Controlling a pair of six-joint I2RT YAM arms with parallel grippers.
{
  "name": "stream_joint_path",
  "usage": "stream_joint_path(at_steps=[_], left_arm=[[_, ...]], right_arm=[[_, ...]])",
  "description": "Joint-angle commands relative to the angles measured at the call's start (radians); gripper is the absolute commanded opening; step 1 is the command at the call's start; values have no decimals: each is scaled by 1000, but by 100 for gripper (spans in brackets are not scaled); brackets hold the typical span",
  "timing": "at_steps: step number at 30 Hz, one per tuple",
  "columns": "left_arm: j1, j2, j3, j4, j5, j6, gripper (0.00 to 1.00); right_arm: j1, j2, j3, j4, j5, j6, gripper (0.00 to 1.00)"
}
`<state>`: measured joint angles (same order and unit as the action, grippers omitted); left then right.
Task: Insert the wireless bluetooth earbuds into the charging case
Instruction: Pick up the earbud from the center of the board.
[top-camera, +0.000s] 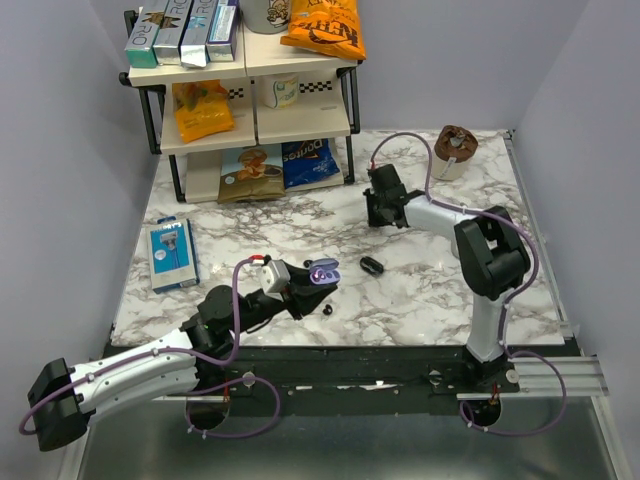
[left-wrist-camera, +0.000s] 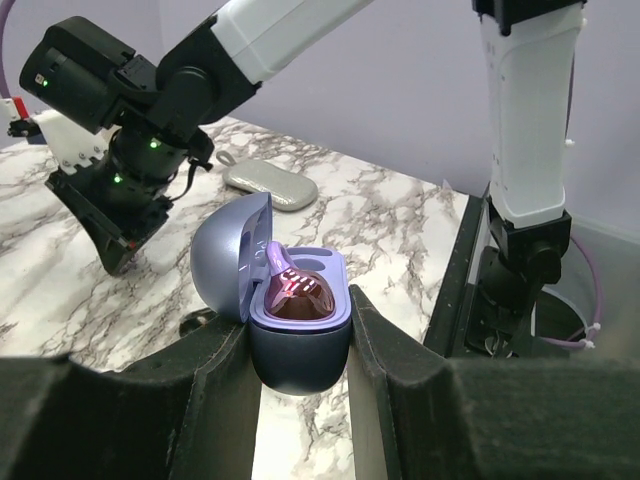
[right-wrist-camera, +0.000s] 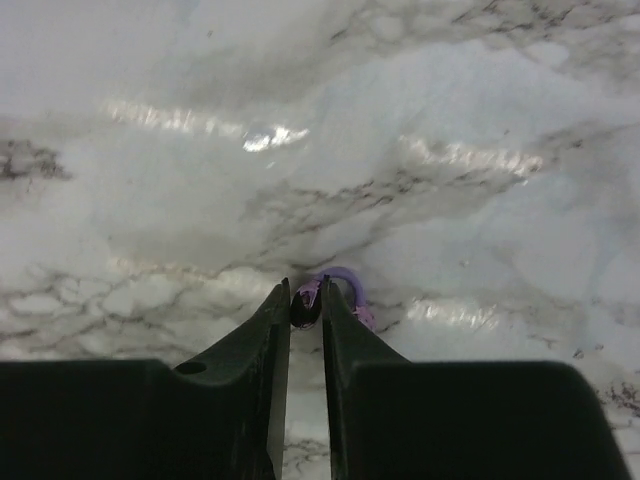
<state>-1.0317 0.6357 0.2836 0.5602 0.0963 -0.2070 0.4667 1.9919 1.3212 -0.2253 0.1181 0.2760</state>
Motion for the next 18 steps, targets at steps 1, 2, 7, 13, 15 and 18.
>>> stream_joint_path(at_steps=[1,2,7,13,15,18], left_arm=[[-11,-16,-8,41,-6,1,0],[-11,-16,-6,41,-4,3,0],[-16,-25,6,40,19,6,0],[-27,-42,5,53,39,1,0],[-33,-50,3,56,39,1,0],[-41,-60,0,61,33,4,0]], right_arm=[[97,-125,-95,121,-75,-197,19],[113,-143,-108,132,-96,-265,19],[156,-232,-218,176,-289,-466,18],[184,-335,-361,216,-394,-580,16],[190,-346,-387,219,-426,-580,16],[204,-328,-390,199,-460,-564,17]])
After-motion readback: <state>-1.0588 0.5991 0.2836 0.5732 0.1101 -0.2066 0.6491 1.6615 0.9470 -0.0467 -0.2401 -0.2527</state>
